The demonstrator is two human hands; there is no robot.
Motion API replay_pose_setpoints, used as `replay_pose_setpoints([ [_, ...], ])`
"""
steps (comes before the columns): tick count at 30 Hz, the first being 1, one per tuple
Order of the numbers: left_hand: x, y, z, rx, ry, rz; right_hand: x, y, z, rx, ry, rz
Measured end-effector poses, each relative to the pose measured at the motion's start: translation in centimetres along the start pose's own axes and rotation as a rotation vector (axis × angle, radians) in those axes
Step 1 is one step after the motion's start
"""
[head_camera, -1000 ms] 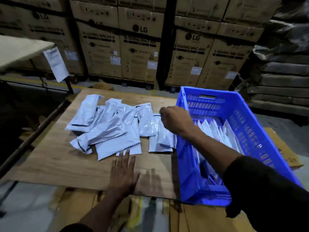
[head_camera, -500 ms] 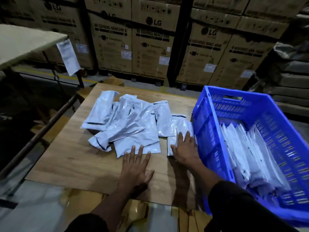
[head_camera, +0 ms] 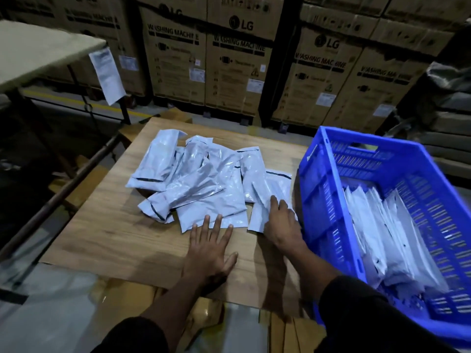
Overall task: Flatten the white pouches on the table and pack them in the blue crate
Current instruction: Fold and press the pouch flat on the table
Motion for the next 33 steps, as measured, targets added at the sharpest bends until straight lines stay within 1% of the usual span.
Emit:
replay_pose_setpoints([
  [3, 0.3, 0.3, -0.1, -0.011, 0.023, -0.002, 0.6, 0.7, -3.1, -0.029, -0.028, 0.005],
  [6, -0.3, 0.1, -0.3, -0.048, -0.001, -0.064, 2.1, 1.5, -7.7, -0.089, -0.125, 0.007],
  [9, -1.0, 0.0, -1.4, 0.024, -0.128, -0.220, 4.6, 2.4, -11.6, -0.231, -0.180, -0.046],
  [12, -1.9, 0.1, -3.2, 0.077, -0.245, -0.361, 6.5, 2.3, -14.1, -0.446, -0.173, -0.134],
  [14, -2.3, -0.1, -4.4, 0.065, -0.263, -0.327, 7.1, 1.9, -15.3, -0.559, -0.158, -0.166],
  [16, -2.7, -0.4, -5.5, 0.062, -0.228, -0.212, 7.1, 1.6, -16.1, -0.634, -0.169, -0.107],
  [17, -2.8, -0.7, -5.9, 0.082, -0.204, -0.159, 6.9, 1.5, -16.3, -0.633, -0.174, -0.053],
  [19, -2.8, -1.1, -6.2, 0.161, -0.170, -0.071, 5.9, 1.9, -16.2, -0.571, -0.237, 0.036],
  [21, -2.7, -1.6, -6.1, 0.200, -0.097, -0.004, 5.1, 2.8, -15.6, -0.510, -0.304, 0.062],
  [23, -2.4, -1.9, -5.8, 0.157, 0.020, 0.039, 5.1, 4.0, -14.9, -0.459, -0.297, 0.024],
  [26, -1.9, -1.9, -5.7, 0.053, 0.134, 0.022, 6.4, 4.6, -14.2, -0.381, -0.191, -0.008],
  [28, -2.0, -1.9, -5.8, 0.011, 0.148, -0.002, 7.1, 4.5, -14.2, -0.361, -0.161, -0.002],
  [33, -2.2, -2.0, -6.4, 0.027, 0.145, -0.008, 7.9, 4.4, -14.3, -0.378, -0.176, -0.012],
])
Point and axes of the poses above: each hand's wrist, its own z-axis towards the middle knuckle, its own x-axis out of the palm, y = z × x, the point moved 1 cm from there along z, towards the middle knuckle, and after that the axes turned 13 degrees about -z, right-handed, at the moved point
